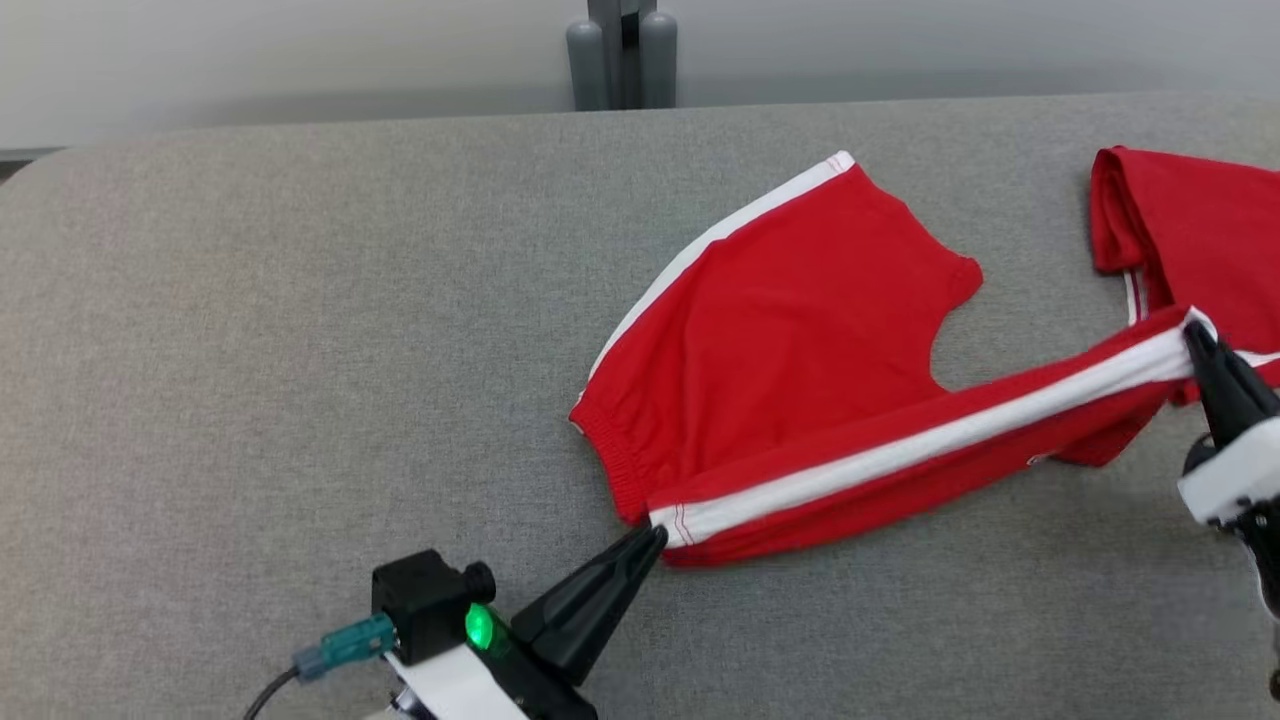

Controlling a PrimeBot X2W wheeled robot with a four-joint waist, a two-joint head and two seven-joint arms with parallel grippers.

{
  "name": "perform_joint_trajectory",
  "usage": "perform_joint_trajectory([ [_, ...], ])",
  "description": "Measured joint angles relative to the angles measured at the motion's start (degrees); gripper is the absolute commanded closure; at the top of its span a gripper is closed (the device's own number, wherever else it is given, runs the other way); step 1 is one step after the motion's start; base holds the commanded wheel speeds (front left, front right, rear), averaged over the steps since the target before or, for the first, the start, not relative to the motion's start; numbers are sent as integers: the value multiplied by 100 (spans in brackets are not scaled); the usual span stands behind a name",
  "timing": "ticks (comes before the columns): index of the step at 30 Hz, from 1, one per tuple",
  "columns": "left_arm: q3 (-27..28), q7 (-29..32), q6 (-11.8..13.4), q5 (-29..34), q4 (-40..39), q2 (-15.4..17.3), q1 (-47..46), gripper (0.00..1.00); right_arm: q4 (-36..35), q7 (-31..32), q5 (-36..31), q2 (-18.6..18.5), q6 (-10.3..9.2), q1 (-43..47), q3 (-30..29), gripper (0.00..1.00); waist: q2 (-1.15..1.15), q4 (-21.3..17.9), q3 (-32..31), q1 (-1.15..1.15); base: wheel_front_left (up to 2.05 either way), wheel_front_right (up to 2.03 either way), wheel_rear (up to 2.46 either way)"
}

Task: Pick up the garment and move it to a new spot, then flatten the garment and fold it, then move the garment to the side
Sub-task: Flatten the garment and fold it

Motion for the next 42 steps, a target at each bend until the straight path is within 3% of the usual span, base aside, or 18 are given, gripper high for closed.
perform_joint_trajectory([
  [5, 13, -76, -12, -688, 397, -299, -472, 100, 768, 188, -548, 256, 0, -1255, -60, 100, 0, 158, 332, 0, 0, 0, 0],
  [9, 56, -112, -13, -903, 794, -401, -946, 100, 1395, 194, -912, 249, 0, -2147, 11, 100, 0, 337, 604, 0, 0, 0, 0],
  [12, 92, -204, -13, -1339, 1129, -671, -1310, 100, 2004, -49, -1303, 159, 1, -2934, 367, 100, 0, 538, 865, 0, 0, 0, 0],
  [23, 16, -363, -14, -1804, 1760, -918, -1947, 100, 3572, -754, -1426, -3, 1, -4275, 1085, 100, 0, 990, 1365, 0, 0, 0, 0],
  [35, -244, -463, -13, -1897, 2016, -1017, -2317, 100, 4657, -1290, -1344, -42, 1, -5176, 1885, 100, 0, 1170, 1696, 0, 0, 0, 0],
  [36, -257, -464, -14, -1900, 2047, -1047, -2343, 100, 4749, -1323, -1338, -52, 1, -5228, 1919, 84, 0, 1188, 1715, 0, 0, 0, 0],
  [37, -269, -466, -14, -1900, 2078, -1066, -2359, 100, 4845, -1339, -1329, -52, 1, -5274, 1959, 62, 0, 1206, 1733, 0, 0, 0, 0],
  [38, -277, -467, -14, -1898, 2103, -1079, -2379, 96, 4916, -1386, -1315, -49, 1, -5309, 2000, 54, 0, 1218, 1750, 0, 0, 0, 0],
  [40, -303, -481, -14, -1873, 2163, -1118, -2438, 73, 5050, -1471, -1289, -36, 1, -5368, 2076, 6, 0, 1233, 1769, 0, 0, 0, 0],
  [41, -320, -481, -14, -1852, 2186, -1131, -2471, 71, 5100, -1529, -1276, -20, 1, -5390, 2108, 0, 0, 1230, 1768, 0, 0, 0, 0],
  [42, -322, -482, -14, -1831, 2212, -1146, -2480, 65, 5149, -1586, -1250, 1, 1, -5405, 2148, 0, 0, 1223, 1758, 0, 0, 0, 0],
])
